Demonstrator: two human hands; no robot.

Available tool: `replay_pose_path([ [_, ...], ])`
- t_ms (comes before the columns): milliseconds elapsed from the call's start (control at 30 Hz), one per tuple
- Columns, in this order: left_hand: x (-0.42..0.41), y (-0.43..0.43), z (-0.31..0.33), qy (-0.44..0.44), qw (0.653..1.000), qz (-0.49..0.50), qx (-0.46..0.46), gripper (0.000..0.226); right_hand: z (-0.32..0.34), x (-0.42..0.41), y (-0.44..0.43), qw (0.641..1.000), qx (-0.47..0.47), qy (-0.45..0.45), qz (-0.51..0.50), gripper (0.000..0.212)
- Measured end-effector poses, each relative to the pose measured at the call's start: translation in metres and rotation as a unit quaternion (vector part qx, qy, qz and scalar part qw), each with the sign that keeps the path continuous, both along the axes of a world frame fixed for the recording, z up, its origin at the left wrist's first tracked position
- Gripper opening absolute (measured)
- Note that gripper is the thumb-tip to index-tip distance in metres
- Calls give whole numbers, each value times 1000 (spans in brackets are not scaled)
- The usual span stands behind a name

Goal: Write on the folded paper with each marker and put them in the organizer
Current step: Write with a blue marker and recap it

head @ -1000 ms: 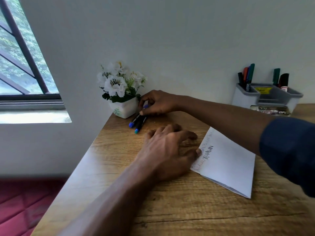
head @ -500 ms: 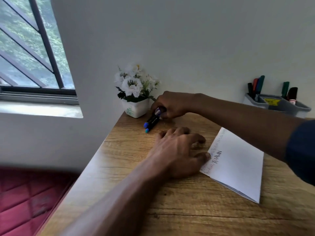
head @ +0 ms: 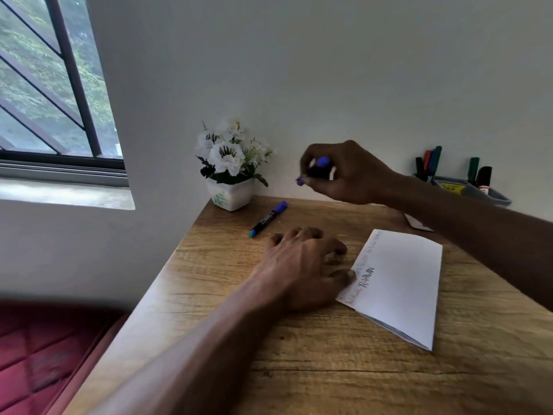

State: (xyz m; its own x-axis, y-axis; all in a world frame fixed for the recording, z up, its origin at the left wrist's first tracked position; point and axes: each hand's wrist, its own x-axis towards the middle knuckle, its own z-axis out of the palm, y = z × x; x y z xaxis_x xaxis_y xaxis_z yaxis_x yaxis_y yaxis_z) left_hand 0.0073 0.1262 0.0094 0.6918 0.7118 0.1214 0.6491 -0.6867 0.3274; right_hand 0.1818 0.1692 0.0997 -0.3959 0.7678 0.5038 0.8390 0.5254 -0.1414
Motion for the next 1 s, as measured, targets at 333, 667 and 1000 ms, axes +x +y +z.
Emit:
replay_pose_path([
  [333,1,-25,8,-225,969,-47,86,54,-80,47,-129,787,-222,573,57,16],
  [667,9,-35,6,-292,954,-69,26,26,-83,47,-131,806,-248,536,43,42],
  [1000,19,-37,1,-249,966,-51,53,16,-79,43,-130,740,-303,599,44,21],
])
